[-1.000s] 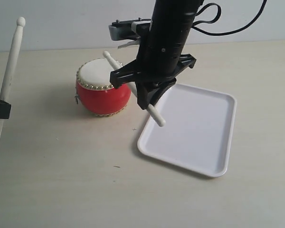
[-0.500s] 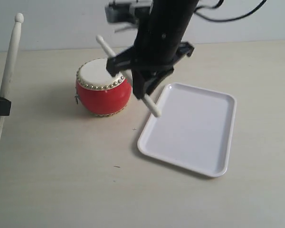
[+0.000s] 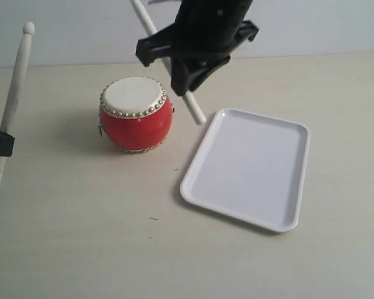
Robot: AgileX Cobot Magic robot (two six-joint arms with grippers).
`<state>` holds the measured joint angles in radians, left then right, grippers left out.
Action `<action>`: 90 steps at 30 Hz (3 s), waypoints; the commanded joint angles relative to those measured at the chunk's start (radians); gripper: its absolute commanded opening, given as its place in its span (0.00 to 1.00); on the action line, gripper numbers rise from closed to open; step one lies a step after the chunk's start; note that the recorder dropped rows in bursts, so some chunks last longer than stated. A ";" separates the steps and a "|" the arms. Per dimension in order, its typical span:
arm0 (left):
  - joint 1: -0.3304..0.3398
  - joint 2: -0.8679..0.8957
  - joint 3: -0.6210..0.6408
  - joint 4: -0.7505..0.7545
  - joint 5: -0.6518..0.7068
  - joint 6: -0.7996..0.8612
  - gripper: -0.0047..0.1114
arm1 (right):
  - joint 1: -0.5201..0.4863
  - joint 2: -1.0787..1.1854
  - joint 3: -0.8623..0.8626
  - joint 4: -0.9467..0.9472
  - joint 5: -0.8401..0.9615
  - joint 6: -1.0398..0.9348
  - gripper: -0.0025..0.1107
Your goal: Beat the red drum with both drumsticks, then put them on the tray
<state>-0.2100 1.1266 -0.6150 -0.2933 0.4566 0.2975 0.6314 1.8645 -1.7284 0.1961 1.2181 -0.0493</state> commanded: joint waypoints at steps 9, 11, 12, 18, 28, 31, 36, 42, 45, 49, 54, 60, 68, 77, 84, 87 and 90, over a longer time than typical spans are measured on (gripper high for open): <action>-0.002 0.361 -0.457 -0.036 0.550 0.116 0.04 | -0.052 -0.085 0.207 -0.084 0.003 -0.020 0.02; -0.003 0.446 -0.556 -0.053 0.642 0.116 0.04 | -0.052 -0.085 0.237 -0.086 0.003 -0.034 0.02; -0.013 0.481 -0.601 -0.055 0.672 0.116 0.04 | -0.052 -0.085 0.245 -0.092 0.003 -0.034 0.02; -0.112 0.585 -0.751 0.086 0.747 0.052 0.04 | -0.052 -0.087 0.254 -0.121 0.003 -0.034 0.02; -0.128 0.775 -0.725 0.084 0.765 0.050 0.04 | -0.052 -0.097 0.254 -0.124 0.003 -0.038 0.02; -0.097 0.665 -0.730 0.074 0.765 0.029 0.04 | -0.050 -0.122 0.254 -0.113 0.003 -0.059 0.02; -0.045 0.381 -0.632 0.053 0.711 0.005 0.04 | -0.039 -0.070 0.225 0.023 0.003 -0.083 0.02; -0.045 0.259 -0.362 0.030 0.668 -0.013 0.04 | -0.003 0.218 0.209 0.115 0.003 -0.084 0.02; -0.045 0.250 -0.319 0.063 0.650 -0.013 0.04 | -0.003 0.128 0.153 0.064 0.003 -0.098 0.02; -0.067 0.283 -0.389 0.051 0.591 0.004 0.04 | -0.003 -0.070 0.075 0.006 0.003 -0.104 0.02; -0.071 0.431 -0.549 0.043 0.622 0.009 0.04 | -0.003 -0.125 0.069 -0.059 0.003 -0.083 0.02; -0.071 0.728 -0.692 0.066 0.736 0.087 0.04 | -0.003 -0.123 0.069 -0.053 0.003 -0.056 0.02; -0.069 0.838 -0.798 0.035 0.765 0.064 0.04 | -0.003 -0.125 0.069 -0.046 0.003 -0.055 0.02; -0.058 0.481 -0.775 0.020 0.765 0.062 0.04 | -0.003 0.047 0.069 0.039 0.003 -0.081 0.02; -0.056 0.328 -0.623 0.024 0.765 0.053 0.04 | -0.003 0.297 0.069 0.080 0.003 -0.081 0.02; -0.056 0.300 -0.549 0.027 0.765 0.050 0.04 | -0.003 0.314 0.069 0.082 0.003 -0.081 0.02; -0.056 0.292 -0.510 0.027 0.765 0.050 0.04 | -0.003 0.258 0.067 0.065 0.003 -0.087 0.02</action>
<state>-0.2709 1.4344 -1.1568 -0.2637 1.2223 0.3552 0.6297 2.1765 -1.6565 0.2656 1.2253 -0.1195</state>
